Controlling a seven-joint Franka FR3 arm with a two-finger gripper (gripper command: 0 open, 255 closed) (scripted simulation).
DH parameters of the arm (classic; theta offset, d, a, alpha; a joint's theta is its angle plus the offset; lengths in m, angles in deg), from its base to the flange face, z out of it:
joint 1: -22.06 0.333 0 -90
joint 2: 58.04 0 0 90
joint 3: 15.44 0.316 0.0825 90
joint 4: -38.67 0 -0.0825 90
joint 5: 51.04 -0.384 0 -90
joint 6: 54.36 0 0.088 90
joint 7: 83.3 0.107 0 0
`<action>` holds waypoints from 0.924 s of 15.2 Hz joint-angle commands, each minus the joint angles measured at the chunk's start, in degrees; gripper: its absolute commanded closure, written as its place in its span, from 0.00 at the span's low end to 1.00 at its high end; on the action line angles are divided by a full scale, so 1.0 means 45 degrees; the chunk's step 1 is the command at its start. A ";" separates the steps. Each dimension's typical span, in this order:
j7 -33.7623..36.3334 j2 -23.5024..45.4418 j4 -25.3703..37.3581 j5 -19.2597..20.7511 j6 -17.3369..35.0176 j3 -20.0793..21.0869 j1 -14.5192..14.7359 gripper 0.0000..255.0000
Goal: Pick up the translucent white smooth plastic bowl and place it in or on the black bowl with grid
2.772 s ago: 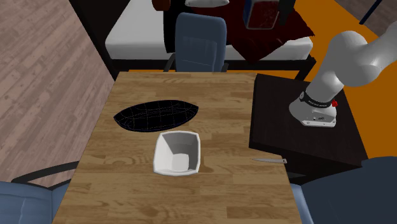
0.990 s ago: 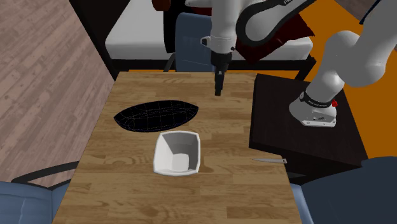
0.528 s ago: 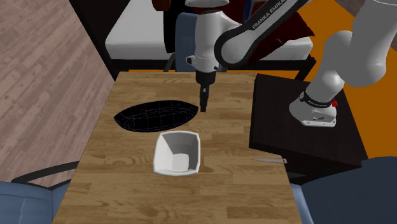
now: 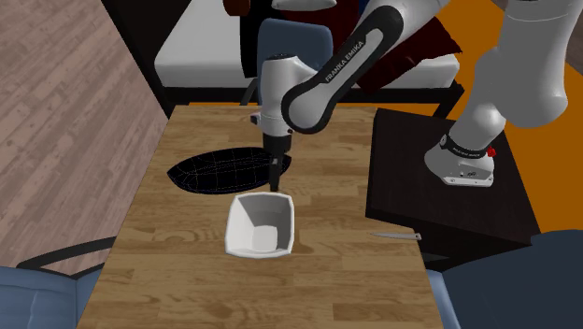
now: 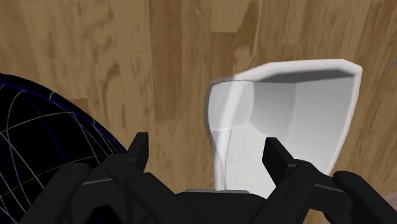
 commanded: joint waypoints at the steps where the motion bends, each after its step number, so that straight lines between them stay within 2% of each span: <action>1: 0.0014 0.0873 0.0921 -0.0113 0.0132 0.0180 0.0153 0.00; 9: -0.0088 0.2167 0.1536 -0.0254 0.0939 0.0357 0.0426 0.00; 14: -0.0094 0.2254 0.1570 -0.0262 0.0999 0.0367 0.0446 0.00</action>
